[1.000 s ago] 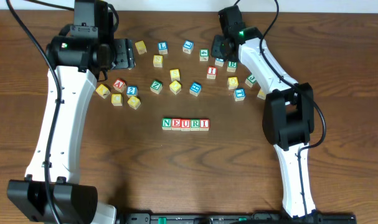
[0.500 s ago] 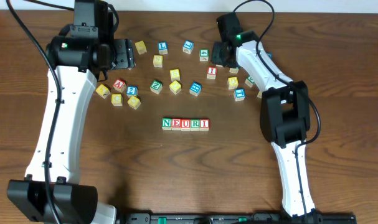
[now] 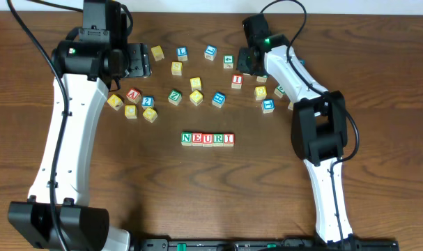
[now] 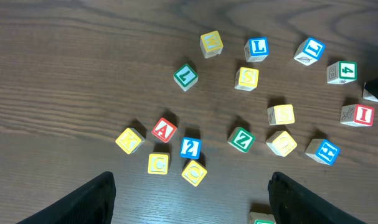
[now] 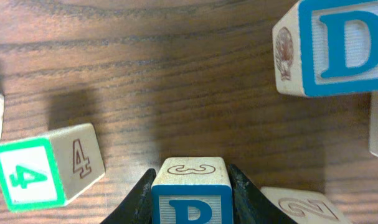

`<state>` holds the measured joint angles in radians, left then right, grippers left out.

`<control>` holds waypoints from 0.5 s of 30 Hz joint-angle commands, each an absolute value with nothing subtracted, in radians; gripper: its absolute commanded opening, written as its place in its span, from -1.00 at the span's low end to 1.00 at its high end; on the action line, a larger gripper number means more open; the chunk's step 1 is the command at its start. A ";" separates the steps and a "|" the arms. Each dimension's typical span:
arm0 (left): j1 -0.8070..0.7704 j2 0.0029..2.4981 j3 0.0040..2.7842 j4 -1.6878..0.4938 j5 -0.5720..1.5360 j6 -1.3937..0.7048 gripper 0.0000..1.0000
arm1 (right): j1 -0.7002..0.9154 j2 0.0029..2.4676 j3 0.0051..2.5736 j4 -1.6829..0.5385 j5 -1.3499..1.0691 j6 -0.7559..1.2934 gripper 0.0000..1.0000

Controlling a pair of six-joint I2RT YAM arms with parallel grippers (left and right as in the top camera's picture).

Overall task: Spell out NEURIPS
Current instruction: 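Carry the P block to the right of the I block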

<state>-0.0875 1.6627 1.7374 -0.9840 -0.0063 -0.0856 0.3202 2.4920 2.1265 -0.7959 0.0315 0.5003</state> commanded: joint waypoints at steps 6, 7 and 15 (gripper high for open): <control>-0.083 1.666 1.722 -0.986 -0.009 -0.091 0.55 | 0.329 2.220 2.146 -0.916 0.038 0.433 -0.49; -0.083 1.666 1.722 -0.986 -0.009 -0.091 0.56 | 0.329 2.187 2.146 -0.949 0.038 0.427 -0.49; -0.083 1.666 1.722 -0.986 -0.010 -0.091 0.56 | 0.329 2.022 2.146 -1.330 0.037 0.402 -0.46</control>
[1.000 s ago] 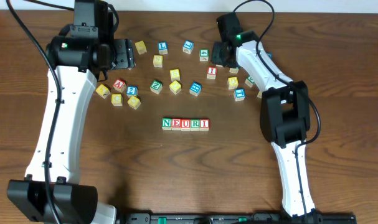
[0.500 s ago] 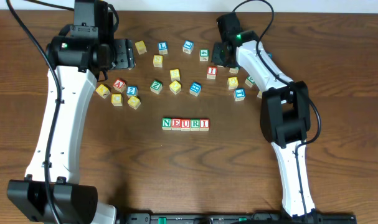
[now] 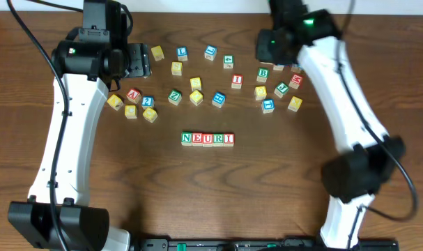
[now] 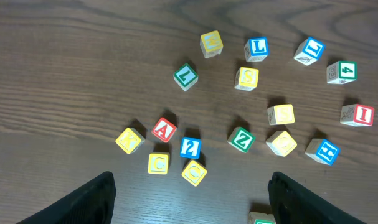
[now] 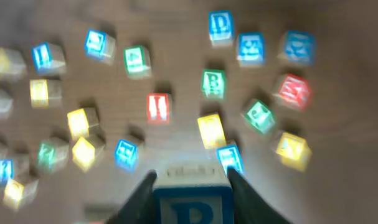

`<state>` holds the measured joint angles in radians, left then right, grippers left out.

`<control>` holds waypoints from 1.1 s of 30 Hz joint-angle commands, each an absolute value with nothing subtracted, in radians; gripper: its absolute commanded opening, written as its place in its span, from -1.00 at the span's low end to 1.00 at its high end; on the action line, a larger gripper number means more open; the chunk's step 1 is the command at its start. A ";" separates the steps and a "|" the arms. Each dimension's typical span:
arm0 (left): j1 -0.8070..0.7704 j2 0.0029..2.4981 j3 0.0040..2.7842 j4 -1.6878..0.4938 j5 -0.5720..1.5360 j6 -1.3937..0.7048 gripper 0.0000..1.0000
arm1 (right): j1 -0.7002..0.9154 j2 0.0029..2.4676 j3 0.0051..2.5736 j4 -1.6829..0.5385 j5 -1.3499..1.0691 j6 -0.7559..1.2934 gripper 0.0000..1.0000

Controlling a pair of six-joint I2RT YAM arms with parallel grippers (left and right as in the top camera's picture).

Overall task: Spell out NEURIPS
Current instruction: 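Carry the P block to the right of the I block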

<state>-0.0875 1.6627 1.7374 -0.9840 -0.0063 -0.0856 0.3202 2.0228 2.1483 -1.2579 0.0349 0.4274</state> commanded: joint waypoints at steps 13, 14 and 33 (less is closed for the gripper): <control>-0.083 1.666 1.722 -0.985 -0.010 -0.091 0.56 | 0.406 2.050 1.908 -1.455 0.026 0.403 -0.47; -0.083 1.666 1.722 -0.985 -0.010 -0.091 0.56 | 0.419 2.050 1.864 -1.428 0.020 0.406 -0.47; -0.083 1.666 1.722 -0.986 -0.010 -0.091 0.56 | 0.578 2.050 1.423 -0.980 0.047 0.599 -0.42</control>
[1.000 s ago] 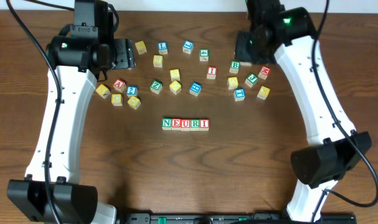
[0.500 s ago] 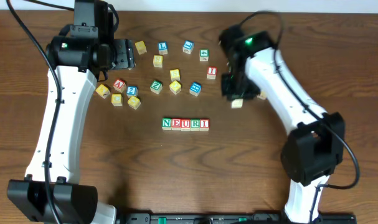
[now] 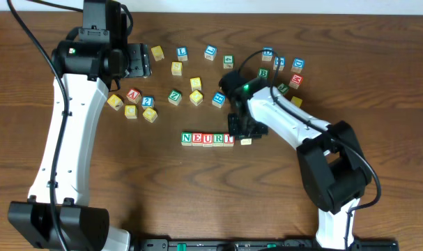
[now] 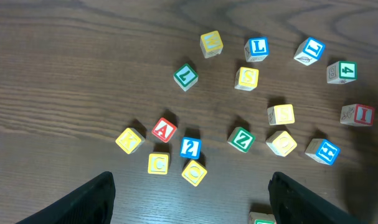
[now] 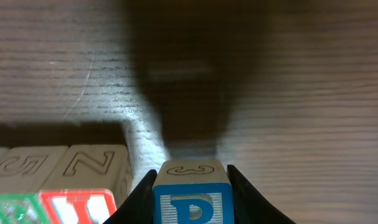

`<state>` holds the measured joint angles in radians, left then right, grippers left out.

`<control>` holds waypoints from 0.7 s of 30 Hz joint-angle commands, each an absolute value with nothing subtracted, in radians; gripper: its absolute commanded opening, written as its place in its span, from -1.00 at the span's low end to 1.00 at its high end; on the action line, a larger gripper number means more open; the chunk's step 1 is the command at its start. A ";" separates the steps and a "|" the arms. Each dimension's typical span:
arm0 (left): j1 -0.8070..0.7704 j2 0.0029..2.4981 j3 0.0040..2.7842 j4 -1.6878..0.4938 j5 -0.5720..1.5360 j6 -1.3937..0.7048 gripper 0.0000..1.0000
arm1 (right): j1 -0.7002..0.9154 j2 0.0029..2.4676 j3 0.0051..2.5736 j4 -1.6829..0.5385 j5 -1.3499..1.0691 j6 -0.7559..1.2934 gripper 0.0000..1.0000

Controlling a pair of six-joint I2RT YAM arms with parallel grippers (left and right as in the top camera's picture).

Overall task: Spell out NEURIPS
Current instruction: 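Carry the P block to the right of the I block, then lower the P block and push it flush against the I block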

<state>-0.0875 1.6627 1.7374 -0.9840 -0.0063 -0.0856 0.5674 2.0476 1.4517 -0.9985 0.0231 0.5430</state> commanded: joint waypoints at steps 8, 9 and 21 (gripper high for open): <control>-0.083 1.666 1.722 -0.986 -0.010 -0.091 0.56 | 0.577 2.050 1.417 -0.975 0.046 0.606 -0.20; -0.083 1.666 1.722 -0.986 -0.010 -0.091 0.57 | 0.577 2.050 1.418 -0.975 0.046 0.606 -0.20; -0.083 1.666 1.722 -0.986 -0.009 -0.091 0.56 | 0.575 1.982 1.574 -1.087 0.034 0.586 -0.19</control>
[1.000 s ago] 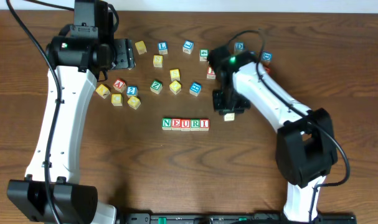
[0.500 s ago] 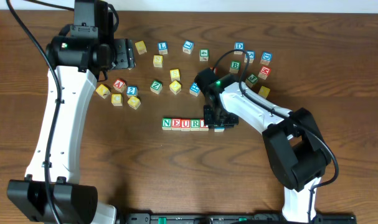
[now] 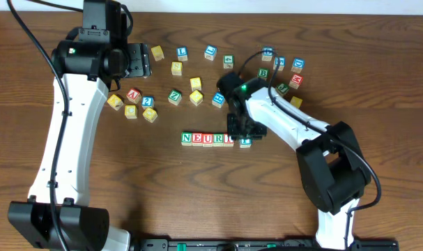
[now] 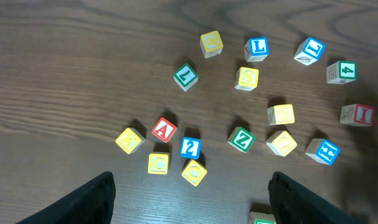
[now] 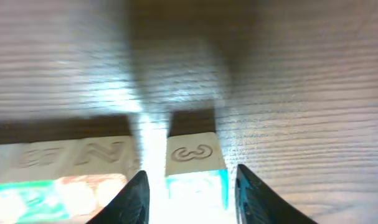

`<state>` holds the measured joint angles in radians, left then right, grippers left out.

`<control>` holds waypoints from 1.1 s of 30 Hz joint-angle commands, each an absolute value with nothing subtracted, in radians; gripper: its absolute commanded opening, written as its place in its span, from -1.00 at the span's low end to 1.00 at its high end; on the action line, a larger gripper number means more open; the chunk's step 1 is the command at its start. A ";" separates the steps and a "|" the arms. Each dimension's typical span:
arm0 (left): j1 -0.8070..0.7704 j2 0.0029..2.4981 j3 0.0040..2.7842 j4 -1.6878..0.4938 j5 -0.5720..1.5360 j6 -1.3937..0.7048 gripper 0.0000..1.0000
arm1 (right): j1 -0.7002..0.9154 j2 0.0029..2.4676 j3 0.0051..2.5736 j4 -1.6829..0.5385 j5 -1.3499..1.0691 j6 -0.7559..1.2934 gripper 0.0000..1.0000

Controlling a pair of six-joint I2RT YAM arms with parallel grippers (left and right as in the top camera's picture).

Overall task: Spell out NEURIPS
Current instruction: 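Lower the P block and push it flush against the I block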

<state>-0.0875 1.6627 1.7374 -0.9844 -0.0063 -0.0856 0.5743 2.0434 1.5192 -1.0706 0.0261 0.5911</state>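
A row of blocks reading NEURI (image 3: 208,139) lies mid-table. Just right of its last block sits a blue-edged block (image 3: 245,141), a small gap away; it rests on the wood (image 5: 195,163) with a 3 carved on its side, and glare washes out its top face. My right gripper (image 3: 240,130) is low over it and open (image 5: 190,193), one finger on each side and clear of the block. My left gripper (image 4: 190,202) hangs open and empty high over the back left (image 3: 131,61).
Several loose letter and number blocks are scattered across the back: a cluster at left (image 3: 138,101), some in the middle (image 3: 196,90), more at right (image 3: 281,73). The right arm's links (image 3: 295,125) reach across the right half of the table.
My right gripper was shut on the P block at the row's right end. Now its fingers stand apart from the block, which sits on the table. The left arm has not moved.
My right gripper was shut on a blue P block among the loose blocks at the back right. Then it held the block high above the table. Then it had it down beside the I of NEURI, and now it has let go.
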 commanded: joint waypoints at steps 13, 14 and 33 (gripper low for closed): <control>-0.083 1.666 1.722 -0.986 -0.009 -0.091 0.56 | 0.531 1.933 1.467 -1.168 0.035 0.617 -0.98; -0.083 1.666 1.722 -0.986 -0.009 -0.091 0.56 | 0.531 1.933 1.444 -1.152 0.018 0.617 -0.98; -0.083 1.666 1.722 -0.986 -0.009 -0.091 0.56 | 0.532 1.933 1.259 -0.972 -0.044 0.630 -0.98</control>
